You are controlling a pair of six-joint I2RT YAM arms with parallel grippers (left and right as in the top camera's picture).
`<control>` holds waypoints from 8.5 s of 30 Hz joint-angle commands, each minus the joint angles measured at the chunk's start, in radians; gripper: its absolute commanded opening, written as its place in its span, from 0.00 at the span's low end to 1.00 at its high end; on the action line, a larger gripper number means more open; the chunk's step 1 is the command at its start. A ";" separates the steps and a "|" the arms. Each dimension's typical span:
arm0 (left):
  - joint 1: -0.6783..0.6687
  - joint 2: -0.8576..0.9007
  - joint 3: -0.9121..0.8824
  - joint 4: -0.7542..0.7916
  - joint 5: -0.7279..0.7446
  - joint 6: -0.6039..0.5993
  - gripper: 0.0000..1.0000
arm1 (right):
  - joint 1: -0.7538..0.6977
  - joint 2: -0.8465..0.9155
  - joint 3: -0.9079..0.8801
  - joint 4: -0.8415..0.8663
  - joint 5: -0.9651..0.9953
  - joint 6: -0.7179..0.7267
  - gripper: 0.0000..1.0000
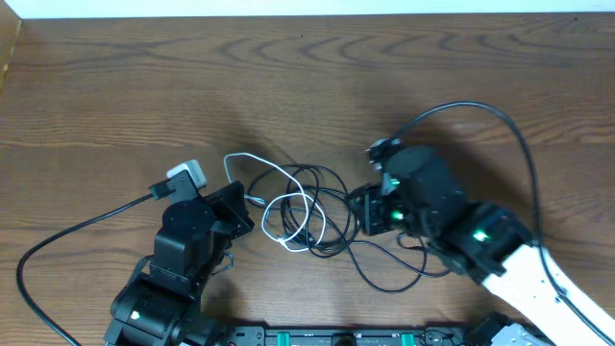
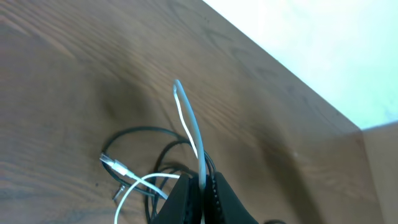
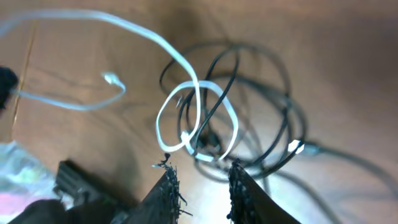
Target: Untangle cables
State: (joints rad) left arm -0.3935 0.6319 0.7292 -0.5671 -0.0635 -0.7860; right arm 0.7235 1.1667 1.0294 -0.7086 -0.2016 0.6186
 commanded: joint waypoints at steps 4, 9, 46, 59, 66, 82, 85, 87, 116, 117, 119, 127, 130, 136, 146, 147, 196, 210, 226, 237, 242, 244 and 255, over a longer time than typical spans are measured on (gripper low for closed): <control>0.005 -0.005 0.027 0.064 -0.060 -0.025 0.08 | 0.123 0.139 0.003 0.025 -0.047 0.160 0.26; 0.005 -0.005 0.027 0.077 -0.060 -0.031 0.08 | 0.203 0.227 0.003 0.119 -0.097 0.201 0.26; 0.005 -0.005 0.031 0.069 -0.068 -0.030 0.08 | 0.312 0.575 0.003 0.463 0.088 0.485 0.40; 0.005 -0.005 0.031 0.053 -0.069 -0.030 0.08 | 0.310 0.575 0.003 0.476 0.185 0.615 0.57; 0.005 -0.005 0.031 0.052 -0.069 -0.024 0.08 | 0.310 0.574 0.003 0.481 0.170 0.615 0.01; 0.005 -0.005 0.031 0.045 -0.069 0.004 0.08 | 0.263 0.210 0.003 0.480 0.105 0.154 0.01; 0.005 -0.005 0.031 0.045 -0.069 0.004 0.08 | 0.252 0.114 0.003 0.480 0.105 0.070 0.01; 0.005 -0.005 0.031 0.045 -0.069 0.004 0.08 | 0.245 0.053 0.003 0.476 0.105 0.027 0.01; 0.005 0.002 0.029 0.017 -0.041 0.007 0.08 | 0.172 -0.353 0.003 0.698 0.216 -0.549 0.01; 0.005 0.002 0.029 0.017 -0.037 0.007 0.08 | 0.169 -0.353 0.003 0.723 0.239 -0.575 0.01; 0.005 0.002 0.029 0.018 -0.028 0.007 0.08 | 0.164 -0.348 0.003 0.777 0.306 -0.628 0.01; 0.005 0.002 0.029 0.018 -0.014 0.007 0.08 | 0.160 -0.318 0.003 0.834 0.603 -0.728 0.01; 0.005 0.008 0.029 0.024 0.009 0.006 0.08 | 0.160 -0.304 0.003 0.801 0.668 -0.728 0.01; 0.005 0.035 0.029 0.034 0.025 0.004 0.08 | 0.160 -0.294 0.003 0.953 0.917 -0.808 0.01; 0.004 0.129 0.029 0.176 0.152 0.003 0.08 | 0.161 -0.298 0.003 1.119 0.983 -0.969 0.01; 0.004 0.137 0.029 0.203 0.173 0.003 0.08 | 0.161 -0.298 0.003 1.071 0.992 -0.953 0.01; 0.005 0.162 0.029 0.335 0.156 0.162 0.08 | 0.154 0.519 0.003 0.142 0.438 0.410 0.53; 0.005 0.137 0.029 0.277 0.132 0.192 0.08 | -0.006 0.481 0.003 0.219 0.325 0.261 0.01; 0.023 0.109 0.031 0.269 -0.044 0.267 0.08 | -0.054 0.065 0.003 0.389 -0.199 -0.090 0.01; 0.070 -0.068 0.032 0.269 -0.134 0.289 0.08 | -0.054 0.062 0.003 0.786 -0.593 -0.395 0.01; 0.070 -0.139 0.032 0.250 -0.135 0.288 0.08 | -0.054 0.074 0.003 0.766 -0.590 -0.418 0.01; 0.070 -0.148 0.032 0.229 -0.127 0.287 0.08 | -0.054 0.083 0.003 0.730 -0.562 -0.426 0.01; 0.070 -0.138 0.026 0.122 0.178 0.319 0.08 | -0.054 0.159 0.003 0.614 -0.362 -0.287 0.01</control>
State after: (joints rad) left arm -0.3286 0.4885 0.7357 -0.4305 0.0082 -0.5007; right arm 0.6716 1.3052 1.0264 -0.0937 -0.6106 0.2611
